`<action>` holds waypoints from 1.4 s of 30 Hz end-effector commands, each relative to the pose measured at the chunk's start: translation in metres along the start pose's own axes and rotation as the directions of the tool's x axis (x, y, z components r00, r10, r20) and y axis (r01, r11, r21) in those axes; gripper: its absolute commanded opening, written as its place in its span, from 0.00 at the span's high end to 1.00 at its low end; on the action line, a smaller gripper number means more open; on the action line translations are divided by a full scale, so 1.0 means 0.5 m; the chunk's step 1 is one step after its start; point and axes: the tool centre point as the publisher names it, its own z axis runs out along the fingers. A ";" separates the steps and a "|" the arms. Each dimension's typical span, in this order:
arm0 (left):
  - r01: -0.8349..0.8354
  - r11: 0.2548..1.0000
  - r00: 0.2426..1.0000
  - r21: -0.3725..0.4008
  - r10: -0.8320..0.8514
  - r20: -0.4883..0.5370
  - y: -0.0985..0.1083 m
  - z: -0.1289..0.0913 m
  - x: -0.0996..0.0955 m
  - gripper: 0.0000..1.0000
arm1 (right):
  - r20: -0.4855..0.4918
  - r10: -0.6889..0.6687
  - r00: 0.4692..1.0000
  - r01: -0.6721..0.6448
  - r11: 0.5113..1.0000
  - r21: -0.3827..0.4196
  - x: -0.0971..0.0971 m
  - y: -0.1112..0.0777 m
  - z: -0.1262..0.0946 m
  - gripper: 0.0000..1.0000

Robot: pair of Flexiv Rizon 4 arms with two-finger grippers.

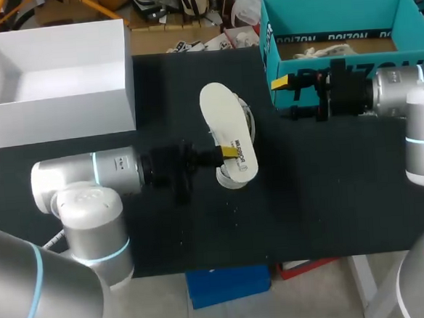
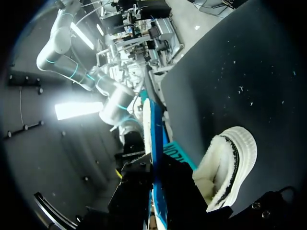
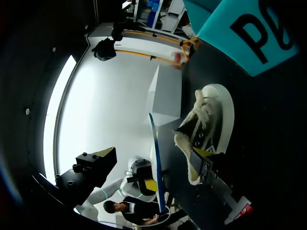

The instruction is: Take the shoe out of the shoebox, open the shoe tongue, remove and reinsert the insole, then place the shoe into the shoebox

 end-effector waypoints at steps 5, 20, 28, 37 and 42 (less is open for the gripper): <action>-0.007 1.000 1.000 -0.014 0.007 -0.002 0.033 0.020 -0.003 1.00 | 0.002 0.001 1.000 -0.001 1.000 -0.002 -0.001 -0.001 0.003 0.00; -0.008 1.000 1.000 -0.015 0.008 -0.002 0.037 0.021 -0.003 1.00 | 0.002 0.001 1.000 -0.001 1.000 -0.002 -0.001 -0.001 0.003 0.00; -0.008 1.000 1.000 -0.015 0.008 -0.002 0.037 0.021 -0.003 1.00 | -0.061 -0.065 0.996 0.077 0.974 0.212 0.009 -0.006 0.045 0.00; -0.008 1.000 1.000 -0.015 0.008 -0.002 0.037 0.021 -0.003 1.00 | -0.039 -0.080 0.996 0.088 0.949 0.304 -0.008 -0.031 0.084 0.00; -0.008 1.000 1.000 -0.015 0.008 -0.002 0.037 0.021 -0.003 1.00 | -0.032 -0.080 0.996 0.086 0.948 0.306 -0.007 -0.037 0.095 0.00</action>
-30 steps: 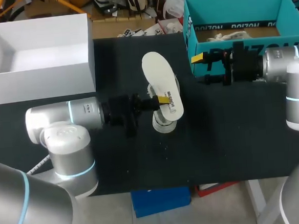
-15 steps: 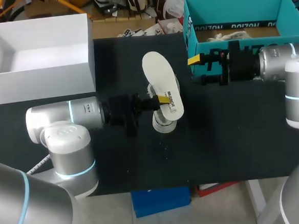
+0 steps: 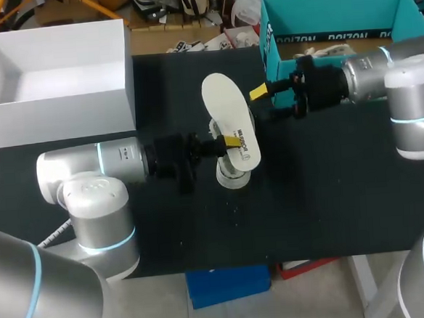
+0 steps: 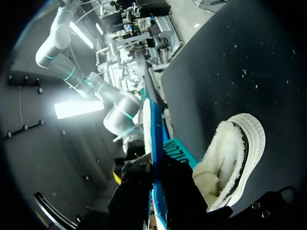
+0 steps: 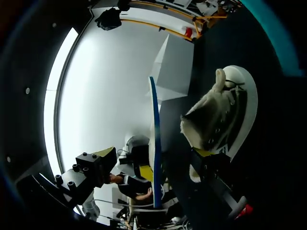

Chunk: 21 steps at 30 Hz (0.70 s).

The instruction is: Take the shoe out of the shoebox, open the shoe tongue, remove and reinsert the insole, then place the shoe into the shoebox

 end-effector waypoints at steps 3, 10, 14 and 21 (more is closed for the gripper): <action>-0.002 1.000 1.000 -0.003 0.002 -0.005 -0.001 0.002 -0.001 1.00 | 0.006 0.004 1.000 -0.004 1.000 0.024 -0.001 0.001 0.017 0.03; -0.002 1.000 1.000 -0.003 0.002 -0.005 -0.001 0.002 -0.001 1.00 | 0.013 0.001 1.000 -0.002 0.999 0.038 0.003 -0.007 0.036 0.17; -0.002 1.000 1.000 -0.003 0.002 -0.005 -0.001 0.002 -0.001 1.00 | 0.013 0.000 1.000 -0.001 0.999 0.045 0.002 -0.012 0.050 0.31; -0.002 1.000 1.000 -0.003 0.002 -0.005 -0.001 0.002 -0.001 1.00 | 0.012 0.003 1.000 -0.003 0.998 0.057 -0.001 -0.017 0.070 0.40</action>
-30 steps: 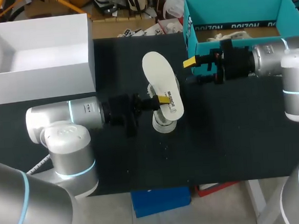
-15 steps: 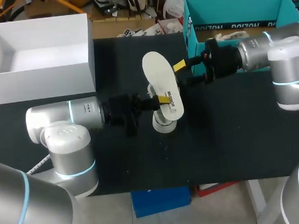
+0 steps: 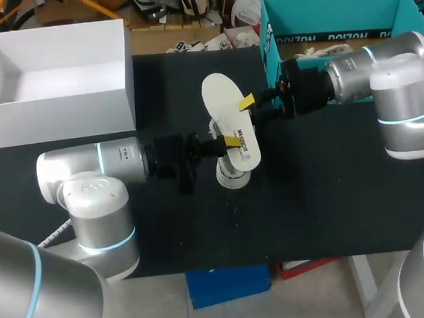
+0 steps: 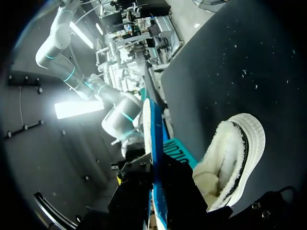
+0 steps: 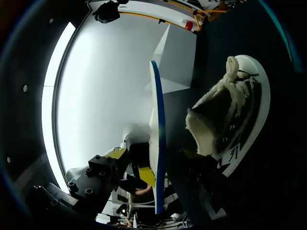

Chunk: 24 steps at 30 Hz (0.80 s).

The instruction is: Take the shoe out of the shoebox, open the shoe tongue, remove and reinsert the insole, then place the shoe into the shoebox

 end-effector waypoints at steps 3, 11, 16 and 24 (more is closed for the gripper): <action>-0.002 1.000 1.000 -0.003 0.002 -0.005 -0.001 0.002 -0.001 1.00 | -0.002 0.004 1.000 -0.004 1.000 0.005 -0.006 0.001 0.020 0.46; -0.002 1.000 1.000 -0.003 0.002 -0.005 -0.001 0.002 -0.001 1.00 | 0.008 0.012 1.000 -0.012 1.000 0.003 -0.013 -0.001 0.027 1.00; -0.002 1.000 1.000 -0.003 0.002 -0.005 -0.001 0.002 -0.001 1.00 | 0.008 0.012 1.000 -0.012 1.000 0.003 -0.013 -0.001 0.027 1.00; -0.005 1.000 1.000 0.003 0.005 -0.014 -0.001 0.001 -0.011 1.00 | 0.008 0.012 1.000 -0.012 1.000 0.003 -0.013 -0.001 0.027 1.00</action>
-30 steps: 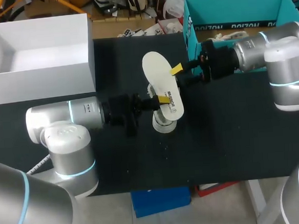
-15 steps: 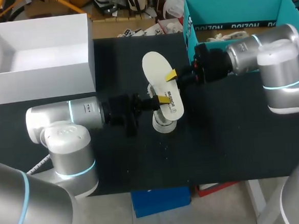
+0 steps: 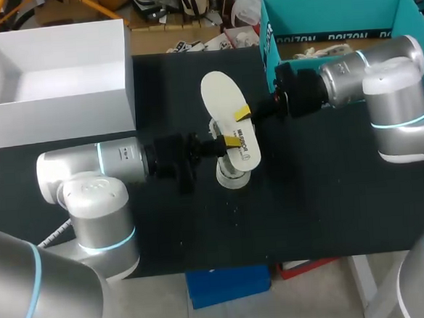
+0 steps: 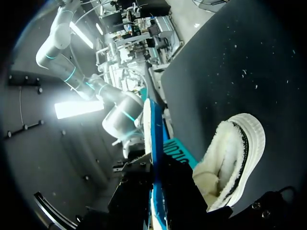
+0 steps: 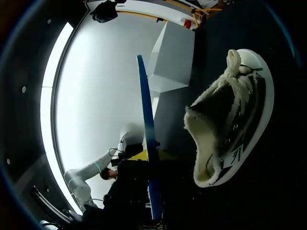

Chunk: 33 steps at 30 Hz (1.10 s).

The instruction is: Take the shoe out of the shoebox, open the shoe tongue, remove and reinsert the insole, then place the shoe into the shoebox

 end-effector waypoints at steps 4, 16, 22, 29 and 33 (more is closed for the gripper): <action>0.001 1.000 0.990 -0.016 -0.004 -0.139 0.009 -0.019 -0.041 0.00 | 0.002 0.002 1.000 -0.002 1.000 0.000 0.000 0.001 0.003 1.00; 0.084 0.988 0.796 -0.129 -0.144 -0.588 0.010 -0.121 -0.073 0.00 | 0.002 0.002 1.000 -0.002 1.000 0.000 0.000 0.001 0.003 1.00; 0.086 0.984 0.776 -0.154 -0.163 -0.609 0.015 -0.121 -0.104 0.00 | 0.002 0.002 1.000 -0.002 1.000 0.000 0.000 0.001 0.003 1.00; 0.086 0.984 0.776 -0.154 -0.163 -0.609 0.015 -0.121 -0.104 0.00 | 0.002 0.002 1.000 -0.002 1.000 0.000 0.000 0.001 0.003 1.00; 0.086 0.984 0.776 -0.154 -0.163 -0.609 0.015 -0.121 -0.104 0.00 | 0.002 0.002 1.000 -0.002 1.000 0.000 0.000 0.001 0.003 1.00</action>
